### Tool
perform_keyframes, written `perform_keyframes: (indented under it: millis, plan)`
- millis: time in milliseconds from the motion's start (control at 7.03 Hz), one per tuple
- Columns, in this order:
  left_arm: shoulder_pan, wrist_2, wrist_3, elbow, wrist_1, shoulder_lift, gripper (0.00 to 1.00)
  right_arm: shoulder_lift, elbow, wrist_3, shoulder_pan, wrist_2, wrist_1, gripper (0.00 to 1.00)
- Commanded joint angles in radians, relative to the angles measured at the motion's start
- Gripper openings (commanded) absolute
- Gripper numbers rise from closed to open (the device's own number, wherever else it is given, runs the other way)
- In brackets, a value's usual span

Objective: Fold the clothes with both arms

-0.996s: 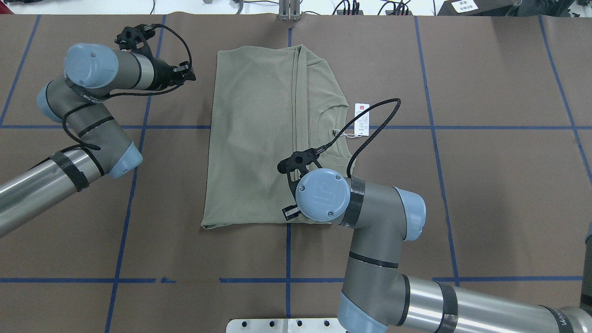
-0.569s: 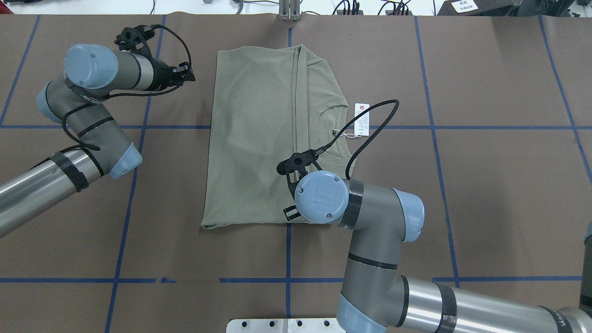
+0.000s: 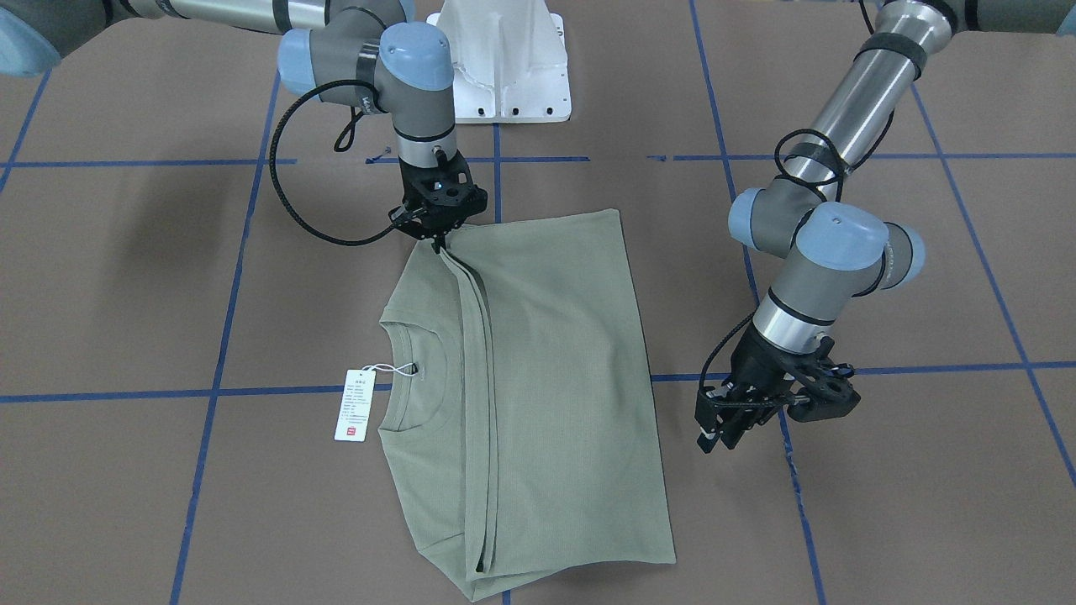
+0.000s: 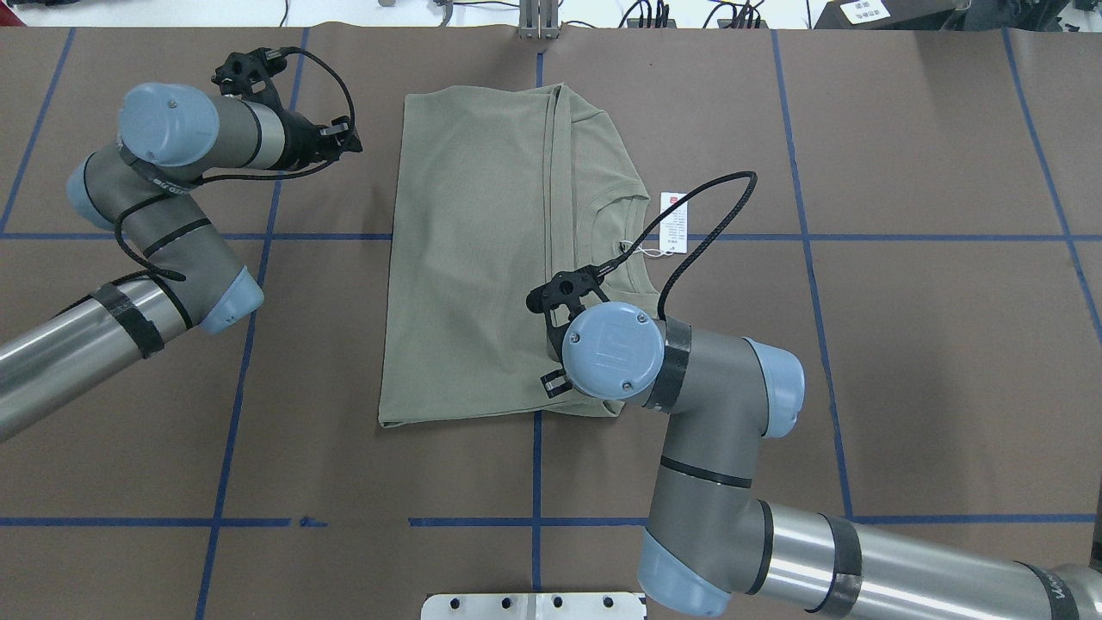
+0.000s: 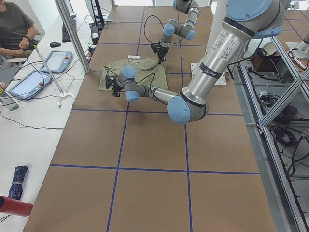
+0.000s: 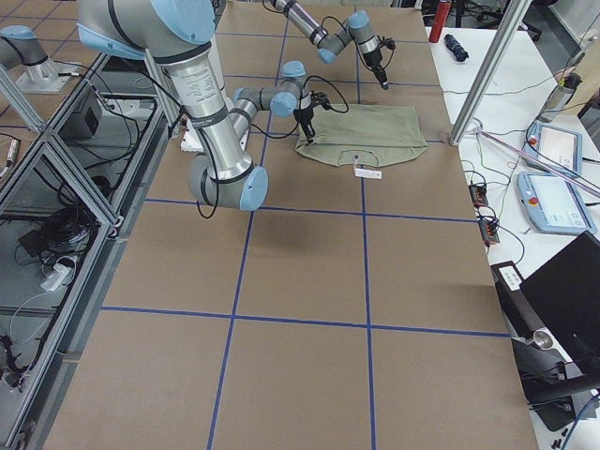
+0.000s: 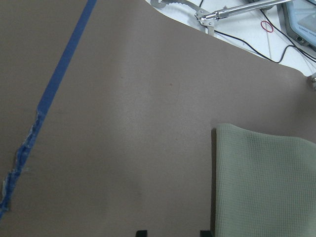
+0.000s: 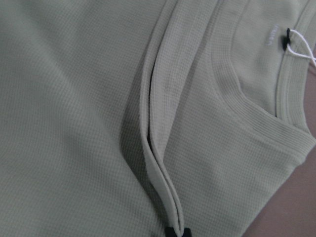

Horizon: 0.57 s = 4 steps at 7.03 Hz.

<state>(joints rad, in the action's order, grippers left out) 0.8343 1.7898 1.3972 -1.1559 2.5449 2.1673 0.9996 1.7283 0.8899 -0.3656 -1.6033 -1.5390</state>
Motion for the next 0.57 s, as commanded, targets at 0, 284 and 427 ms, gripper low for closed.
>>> perform_keyframes:
  millis: [0, 284, 427]
  plan:
    - [-0.006, -0.001, 0.028, -0.005, -0.002, 0.002, 0.47, 0.045, 0.048, 0.015, 0.019, 0.035, -0.001, 0.19]
    - [-0.006, -0.003, 0.029, -0.011, -0.003, 0.003, 0.47, 0.096, 0.103, 0.026, 0.031, 0.034, -0.003, 0.73]
    - [-0.006, -0.003, 0.029, -0.013, -0.003, 0.003, 0.47, 0.096, 0.106, 0.027, 0.031, 0.034, -0.003, 1.00]
